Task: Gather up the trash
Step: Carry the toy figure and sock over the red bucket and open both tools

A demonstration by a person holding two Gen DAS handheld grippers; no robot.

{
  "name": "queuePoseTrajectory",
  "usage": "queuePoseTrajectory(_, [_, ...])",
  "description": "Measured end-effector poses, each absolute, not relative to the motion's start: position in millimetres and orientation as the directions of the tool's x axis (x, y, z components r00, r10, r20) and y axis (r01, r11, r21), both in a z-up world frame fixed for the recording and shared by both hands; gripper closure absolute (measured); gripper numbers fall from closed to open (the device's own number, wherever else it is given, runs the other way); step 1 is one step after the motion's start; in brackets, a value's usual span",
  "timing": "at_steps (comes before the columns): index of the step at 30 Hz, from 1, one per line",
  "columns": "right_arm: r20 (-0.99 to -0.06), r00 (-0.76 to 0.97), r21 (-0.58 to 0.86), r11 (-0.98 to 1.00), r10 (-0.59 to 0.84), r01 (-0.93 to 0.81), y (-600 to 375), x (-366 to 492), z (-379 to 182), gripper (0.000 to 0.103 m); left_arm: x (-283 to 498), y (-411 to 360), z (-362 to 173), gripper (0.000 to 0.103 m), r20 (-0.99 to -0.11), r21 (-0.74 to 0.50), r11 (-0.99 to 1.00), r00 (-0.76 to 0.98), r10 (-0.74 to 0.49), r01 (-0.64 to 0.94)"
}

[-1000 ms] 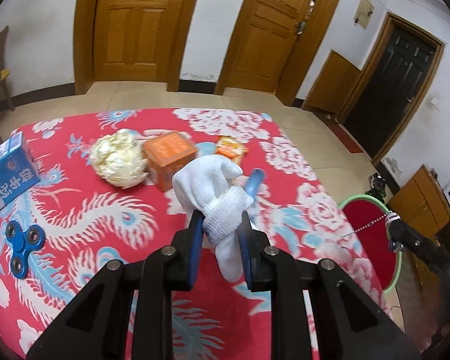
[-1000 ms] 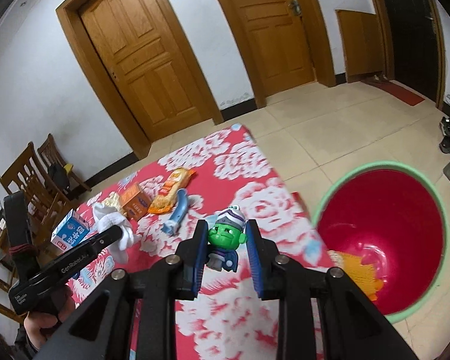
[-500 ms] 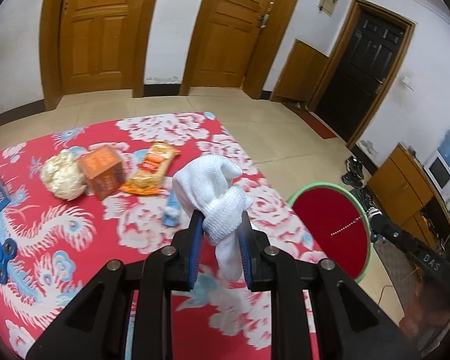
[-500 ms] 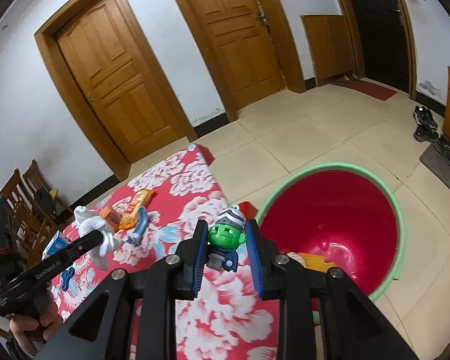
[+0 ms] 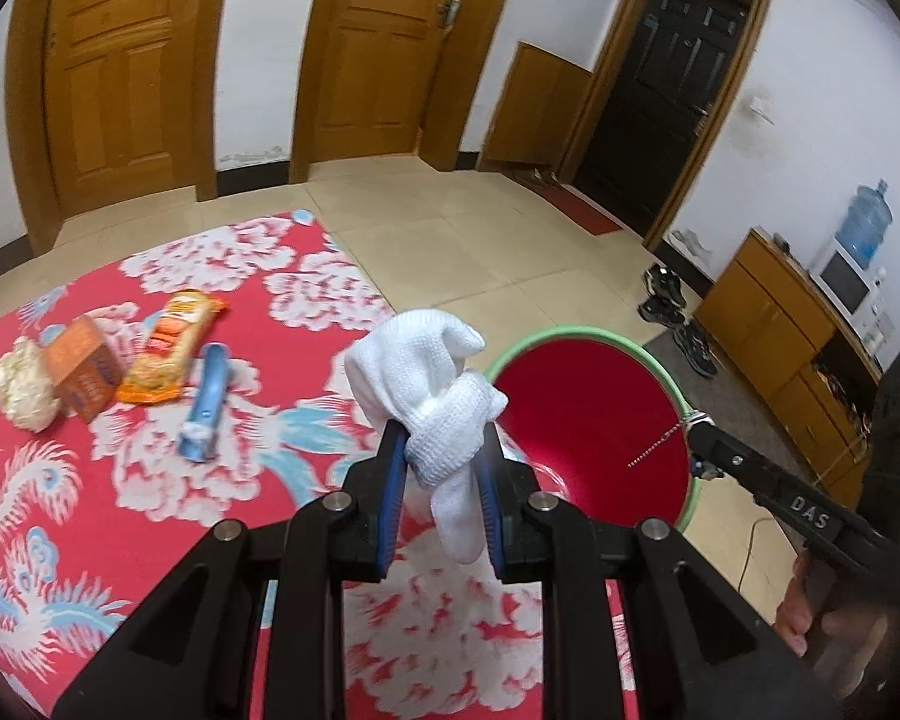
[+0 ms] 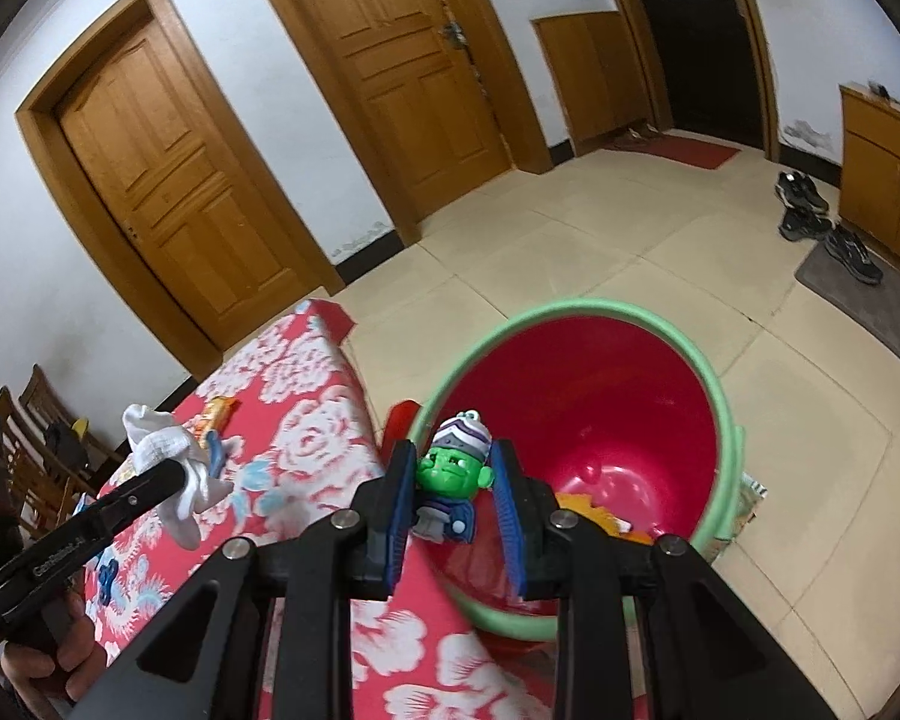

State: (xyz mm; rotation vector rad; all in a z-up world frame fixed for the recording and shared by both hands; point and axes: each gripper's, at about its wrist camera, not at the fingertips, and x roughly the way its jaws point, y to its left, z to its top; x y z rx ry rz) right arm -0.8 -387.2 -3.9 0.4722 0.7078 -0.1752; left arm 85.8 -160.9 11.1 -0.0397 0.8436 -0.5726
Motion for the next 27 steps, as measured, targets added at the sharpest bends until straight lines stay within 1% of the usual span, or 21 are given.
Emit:
queuePoseTrajectory(7, [-0.687, 0.727, 0.388, 0.844, -0.003, 0.37, -412, -4, -22, 0.073, 80, -190, 6, 0.081, -0.708, -0.239, 0.824, 0.488, -0.51, 0.515])
queuePoseTrajectory(20, [-0.676, 0.736, 0.414, 0.818, -0.017, 0.399, -431, -12, -25, 0.073, 75, -236, -9, 0.081, -0.738, -0.214, 0.777, 0.423, -0.526, 0.593])
queuePoseTrajectory(27, [-0.672, 0.74, 0.421, 0.803, -0.037, 0.422, -441, -19, -25, 0.068, 73, -261, -24, 0.081, -0.763, -0.208, 0.738, 0.366, -0.533, 0.642])
